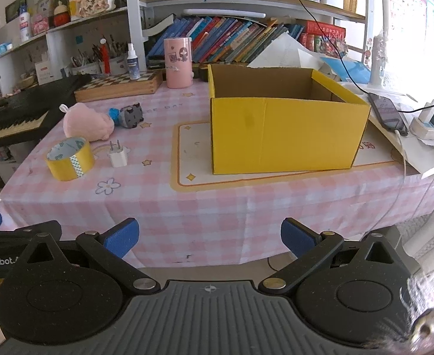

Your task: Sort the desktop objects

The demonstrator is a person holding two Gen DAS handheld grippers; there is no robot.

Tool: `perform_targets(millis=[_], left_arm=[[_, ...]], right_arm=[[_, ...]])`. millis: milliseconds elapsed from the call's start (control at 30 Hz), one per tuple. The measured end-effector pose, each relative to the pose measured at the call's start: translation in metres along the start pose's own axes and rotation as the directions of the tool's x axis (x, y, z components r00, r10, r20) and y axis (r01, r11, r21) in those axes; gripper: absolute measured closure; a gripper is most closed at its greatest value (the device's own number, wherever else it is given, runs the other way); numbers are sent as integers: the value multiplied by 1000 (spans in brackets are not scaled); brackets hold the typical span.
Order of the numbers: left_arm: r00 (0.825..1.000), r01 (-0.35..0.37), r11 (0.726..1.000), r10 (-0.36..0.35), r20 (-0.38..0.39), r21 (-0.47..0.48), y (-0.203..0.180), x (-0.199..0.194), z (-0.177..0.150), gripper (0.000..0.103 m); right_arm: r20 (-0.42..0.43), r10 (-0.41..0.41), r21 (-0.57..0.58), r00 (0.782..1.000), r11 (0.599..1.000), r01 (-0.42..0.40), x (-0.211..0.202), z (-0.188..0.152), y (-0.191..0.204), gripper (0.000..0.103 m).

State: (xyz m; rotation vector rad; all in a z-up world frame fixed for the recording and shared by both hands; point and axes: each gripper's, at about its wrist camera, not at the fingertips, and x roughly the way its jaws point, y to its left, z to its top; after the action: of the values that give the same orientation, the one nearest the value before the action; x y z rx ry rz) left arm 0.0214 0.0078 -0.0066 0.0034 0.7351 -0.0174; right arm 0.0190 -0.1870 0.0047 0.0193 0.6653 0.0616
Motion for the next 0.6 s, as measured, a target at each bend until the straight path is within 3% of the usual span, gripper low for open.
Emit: perform_targets(millis=[300,600], left_arm=[[1000,5,1000,-5,2,-17,4,1,-1,6],[1000,16,999,-16,-6,-46,9,3,-1,6]], right_arm=[[11,-18,-19,1000,1000,18,-1,0,1,0],[13,21,-12,1000,1000,-21,-1,0,3,0]])
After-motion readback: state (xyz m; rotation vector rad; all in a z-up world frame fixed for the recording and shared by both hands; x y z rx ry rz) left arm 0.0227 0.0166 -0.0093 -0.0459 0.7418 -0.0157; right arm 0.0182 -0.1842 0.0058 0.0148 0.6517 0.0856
